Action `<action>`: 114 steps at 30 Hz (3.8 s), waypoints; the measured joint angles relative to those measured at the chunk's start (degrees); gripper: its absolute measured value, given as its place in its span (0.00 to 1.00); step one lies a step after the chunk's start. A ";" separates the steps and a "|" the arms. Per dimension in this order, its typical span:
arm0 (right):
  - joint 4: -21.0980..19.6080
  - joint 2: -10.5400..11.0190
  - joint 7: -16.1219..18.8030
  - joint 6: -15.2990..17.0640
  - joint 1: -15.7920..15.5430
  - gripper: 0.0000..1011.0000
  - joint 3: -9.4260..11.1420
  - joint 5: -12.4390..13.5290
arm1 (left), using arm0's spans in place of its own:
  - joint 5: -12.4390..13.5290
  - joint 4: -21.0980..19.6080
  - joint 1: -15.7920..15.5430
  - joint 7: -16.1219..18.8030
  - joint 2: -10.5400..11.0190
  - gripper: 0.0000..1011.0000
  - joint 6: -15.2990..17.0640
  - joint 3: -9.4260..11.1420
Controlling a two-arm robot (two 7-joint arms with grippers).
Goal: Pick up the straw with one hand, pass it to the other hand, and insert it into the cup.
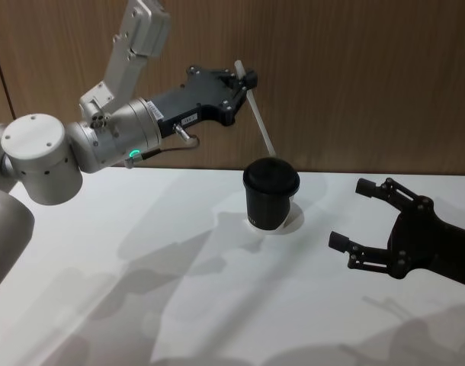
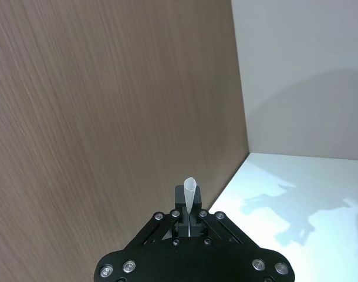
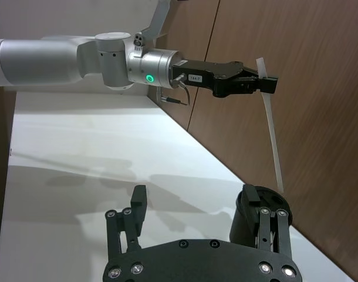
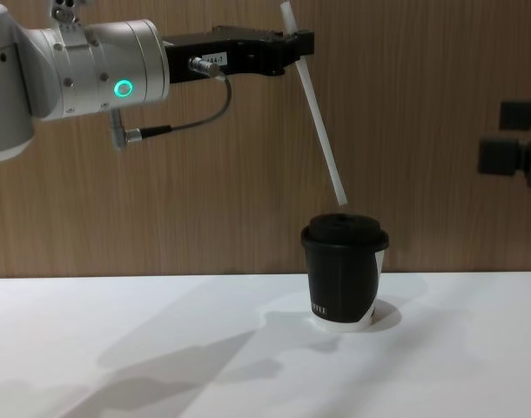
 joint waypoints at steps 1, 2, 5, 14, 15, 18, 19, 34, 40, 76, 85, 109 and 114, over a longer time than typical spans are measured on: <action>0.00 0.00 0.00 0.00 0.00 0.99 0.00 0.00 | -0.07 0.08 -0.06 -0.09 -0.01 0.01 0.04 0.02; 0.00 0.00 0.00 0.00 0.00 0.99 0.00 0.00 | -0.15 0.25 -0.19 -0.19 -0.03 0.01 0.09 0.07; 0.00 0.00 0.00 0.00 0.00 0.99 0.00 0.00 | -0.48 0.88 -0.61 -0.62 -0.13 0.01 0.24 0.21; 0.00 0.00 0.00 0.00 0.00 0.99 0.00 0.00 | -1.36 2.67 -1.74 -1.91 -0.34 0.01 0.28 0.63; 0.00 0.00 0.00 0.00 0.00 0.99 0.00 0.00 | -1.41 2.78 -1.85 -2.01 -0.35 0.01 0.28 0.66; 0.00 0.00 0.00 0.00 0.00 0.99 0.00 0.00 | -1.66 3.29 -2.16 -2.43 -0.31 0.01 0.25 0.85; 0.00 0.00 0.00 0.00 0.00 0.99 0.00 0.00 | -1.70 3.34 -2.20 -2.49 -0.30 0.01 0.25 0.88; 0.00 0.00 0.00 0.00 0.00 0.99 0.00 0.00 | -2.49 4.30 -2.88 -3.83 0.39 0.01 0.25 1.32; 0.00 0.00 0.00 0.00 0.00 0.99 0.00 0.00 | -2.92 5.41 -3.35 -4.72 0.39 0.01 0.03 1.50; 0.00 0.00 0.01 0.00 0.00 0.99 0.00 0.00 | -3.37 15.48 -7.69 -10.24 -2.69 0.01 -3.18 1.88; 0.00 0.00 0.00 0.00 0.00 0.99 0.00 0.00 | -3.03 17.25 -8.88 -11.69 -3.40 0.01 -3.45 2.30; 0.00 0.00 0.00 0.00 0.00 0.99 0.00 0.00 | -0.22 17.53 -11.64 -13.01 -3.40 0.01 -2.21 5.06; 0.00 0.00 0.00 0.00 0.00 0.99 0.00 0.00 | 0.67 17.05 -11.92 -12.64 -3.19 0.01 -2.01 5.54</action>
